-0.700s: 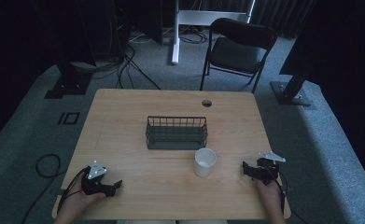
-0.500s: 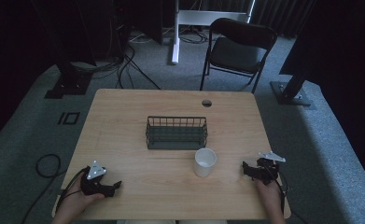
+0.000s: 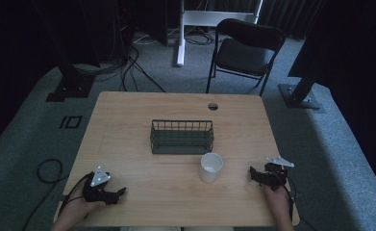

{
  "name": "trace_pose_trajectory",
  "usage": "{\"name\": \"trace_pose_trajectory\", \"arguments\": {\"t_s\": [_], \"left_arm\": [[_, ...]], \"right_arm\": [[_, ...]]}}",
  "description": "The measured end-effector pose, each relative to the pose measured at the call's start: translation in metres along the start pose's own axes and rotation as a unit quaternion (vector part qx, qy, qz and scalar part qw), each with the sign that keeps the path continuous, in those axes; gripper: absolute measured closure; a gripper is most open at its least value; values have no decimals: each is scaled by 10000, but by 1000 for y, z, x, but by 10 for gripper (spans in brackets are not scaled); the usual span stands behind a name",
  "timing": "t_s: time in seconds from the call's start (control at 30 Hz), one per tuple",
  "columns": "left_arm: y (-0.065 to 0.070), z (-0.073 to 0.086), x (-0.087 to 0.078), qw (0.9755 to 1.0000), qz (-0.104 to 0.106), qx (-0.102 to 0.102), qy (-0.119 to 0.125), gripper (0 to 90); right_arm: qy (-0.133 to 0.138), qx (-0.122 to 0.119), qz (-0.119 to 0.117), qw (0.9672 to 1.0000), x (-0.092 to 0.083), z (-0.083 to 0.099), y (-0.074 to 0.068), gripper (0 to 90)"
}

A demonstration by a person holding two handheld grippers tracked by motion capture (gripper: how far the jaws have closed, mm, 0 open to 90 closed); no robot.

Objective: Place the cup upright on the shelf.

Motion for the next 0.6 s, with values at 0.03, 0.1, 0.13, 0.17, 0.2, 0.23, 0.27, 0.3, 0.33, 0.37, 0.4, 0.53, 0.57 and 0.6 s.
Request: {"name": "trace_pose_trajectory", "arguments": {"t_s": [0.03,0.1,0.13,0.17,0.2,0.23,0.27,0.3,0.33,0.37,0.4,0.53,0.57,0.6], "left_arm": [[1,-2,0,10000,43,24,30,88],[2,-5,2,10000,63,-13,70,89],[3,-6,2,9999,79,41,58,89],[5,-7,3,9999,84,65,59,89],[6,-9,4,9999,116,56,59,89],[7,-11,4,9999,127,76,52,89],[8,-12,4,9998,114,126,38,89],[10,-14,5,9998,132,157,41,89],[11,-17,4,9997,161,167,63,89],[13,-19,4,9995,211,200,73,89],[15,-21,4,9994,222,235,89,89],[21,-28,5,9989,255,378,115,89],[23,-30,5,9987,289,399,124,89],[25,-31,6,9985,339,415,128,89]], "right_arm": [[0,0,0,10000,0,0,0,108],[0,-1,0,10000,0,0,0,108],[0,-1,1,10000,0,0,0,108],[0,-1,0,10000,0,0,0,108],[0,0,0,10000,0,0,0,108],[0,-1,0,10000,0,0,0,108],[0,-1,0,10000,0,0,0,108],[0,0,0,10000,0,0,0,108],[0,-1,0,10000,0,0,0,108],[0,-1,1,10000,0,0,0,108],[0,0,0,10000,0,0,0,108],[0,0,0,10000,0,0,0,108],[0,-1,0,10000,0,0,0,108],[0,-1,0,10000,0,0,0,108]]}}
Point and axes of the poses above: each handheld gripper's, and its own axes: x roughly forward along the jaws, z roughly out of its underside, y roughly to its right, the point moved 8 cm from there along x, roughly forward along the jaws, and after that the axes turned 5 degrees about -y, right-handed, at the moved point
